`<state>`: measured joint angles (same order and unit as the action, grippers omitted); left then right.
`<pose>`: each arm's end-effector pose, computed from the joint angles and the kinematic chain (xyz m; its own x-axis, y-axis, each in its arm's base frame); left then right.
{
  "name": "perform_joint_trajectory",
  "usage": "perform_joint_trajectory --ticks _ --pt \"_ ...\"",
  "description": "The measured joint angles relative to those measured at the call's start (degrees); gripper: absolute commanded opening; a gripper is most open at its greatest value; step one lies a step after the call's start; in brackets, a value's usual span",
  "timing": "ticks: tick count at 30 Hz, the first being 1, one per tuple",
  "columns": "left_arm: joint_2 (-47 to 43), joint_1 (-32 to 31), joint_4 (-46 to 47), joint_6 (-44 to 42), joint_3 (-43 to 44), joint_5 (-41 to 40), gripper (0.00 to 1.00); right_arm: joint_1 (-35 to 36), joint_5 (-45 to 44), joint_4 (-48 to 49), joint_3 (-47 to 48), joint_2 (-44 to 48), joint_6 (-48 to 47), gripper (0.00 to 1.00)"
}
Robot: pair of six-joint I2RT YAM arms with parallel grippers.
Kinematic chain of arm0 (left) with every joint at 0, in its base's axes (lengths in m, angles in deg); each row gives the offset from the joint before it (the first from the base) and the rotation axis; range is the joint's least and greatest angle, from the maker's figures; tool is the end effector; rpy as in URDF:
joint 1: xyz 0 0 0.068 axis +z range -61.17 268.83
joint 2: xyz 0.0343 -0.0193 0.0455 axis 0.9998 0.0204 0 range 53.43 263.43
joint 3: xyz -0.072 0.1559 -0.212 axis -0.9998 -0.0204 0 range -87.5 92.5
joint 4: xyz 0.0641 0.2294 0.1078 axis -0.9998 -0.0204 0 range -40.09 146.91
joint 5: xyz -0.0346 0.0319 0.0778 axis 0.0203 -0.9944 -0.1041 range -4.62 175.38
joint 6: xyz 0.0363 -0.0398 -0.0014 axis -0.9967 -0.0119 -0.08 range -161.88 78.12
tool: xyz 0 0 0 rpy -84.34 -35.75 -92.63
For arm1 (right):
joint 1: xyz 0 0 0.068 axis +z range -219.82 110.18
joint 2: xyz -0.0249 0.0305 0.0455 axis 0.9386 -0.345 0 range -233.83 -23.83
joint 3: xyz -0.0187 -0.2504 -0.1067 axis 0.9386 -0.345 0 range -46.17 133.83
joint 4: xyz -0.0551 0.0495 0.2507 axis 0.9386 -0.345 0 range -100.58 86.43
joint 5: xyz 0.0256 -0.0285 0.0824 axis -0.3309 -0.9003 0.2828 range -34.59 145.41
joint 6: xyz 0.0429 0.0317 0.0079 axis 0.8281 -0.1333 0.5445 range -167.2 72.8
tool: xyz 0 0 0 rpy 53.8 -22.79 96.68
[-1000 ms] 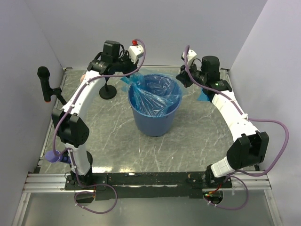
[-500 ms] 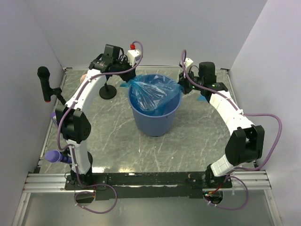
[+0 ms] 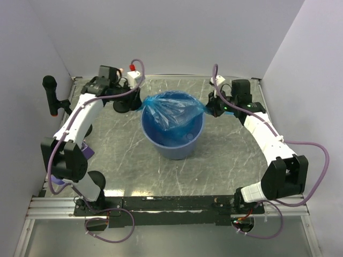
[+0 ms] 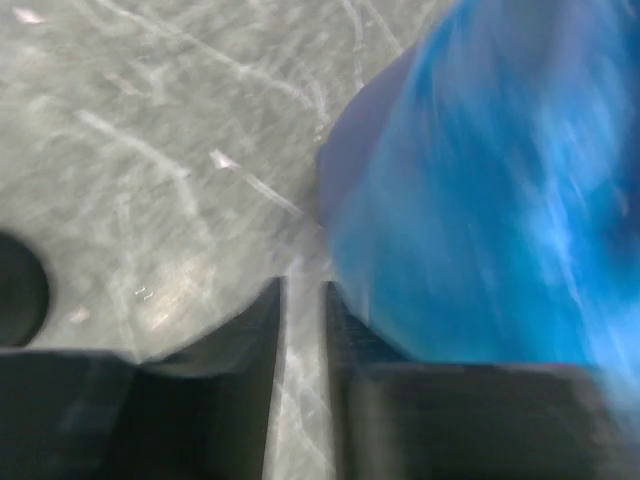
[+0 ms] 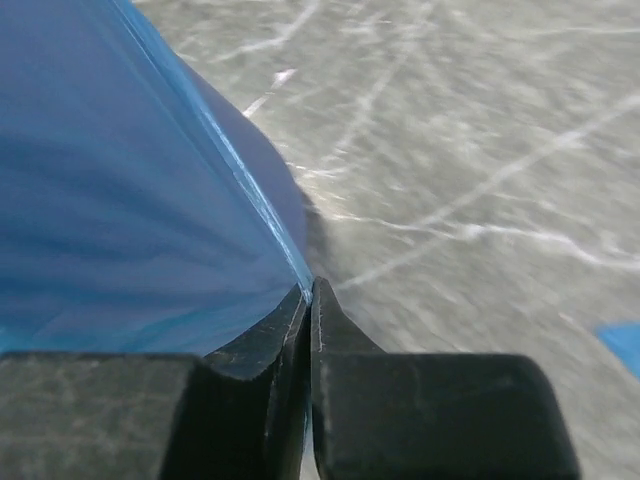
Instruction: Put the trash bags into the trash bin
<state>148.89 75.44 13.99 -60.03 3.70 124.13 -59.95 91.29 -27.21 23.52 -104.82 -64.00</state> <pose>0.3481 -0.1058 0.3434 -0.4928 0.3672 -0.7889 0.7872 0.5744 -0.2244 0.3067 0.0745 0.3261 -0.3633 -0.3008 -0.8818 -0.7491 0.6570 0.0845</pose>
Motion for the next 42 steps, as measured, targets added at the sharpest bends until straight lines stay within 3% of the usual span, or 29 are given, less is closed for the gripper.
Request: perform_joint_trajectory --ticks 8,16,24,29,38,40,42 --pt "-2.4 3.9 -0.7 -3.2 0.0 -0.6 0.55 -4.2 -3.0 -6.7 5.1 0.1 -1.6 0.37" --pt "-2.5 5.2 -0.4 -8.9 9.2 7.1 0.64 -7.7 -3.0 -7.8 10.2 1.9 -4.8 0.42" --pt "0.9 -3.5 -7.1 -24.0 20.6 8.8 0.63 -5.9 11.6 -7.7 14.8 2.5 -8.2 0.48" --pt "4.9 -7.3 -11.1 -33.3 20.6 5.0 0.62 -1.8 16.1 -10.6 20.2 -1.0 -12.6 0.49" --pt "7.1 -8.5 -12.2 -39.1 20.4 1.9 0.53 2.5 17.9 -19.4 22.8 -5.0 -19.8 0.51" --pt "6.6 -8.7 -11.0 -39.7 19.3 1.8 0.48 3.9 16.4 -20.1 23.0 -5.5 -21.0 0.49" --pt "5.5 -8.8 -9.5 -40.3 17.7 1.8 0.41 4.9 14.4 -20.2 23.0 -6.0 -21.9 0.38"
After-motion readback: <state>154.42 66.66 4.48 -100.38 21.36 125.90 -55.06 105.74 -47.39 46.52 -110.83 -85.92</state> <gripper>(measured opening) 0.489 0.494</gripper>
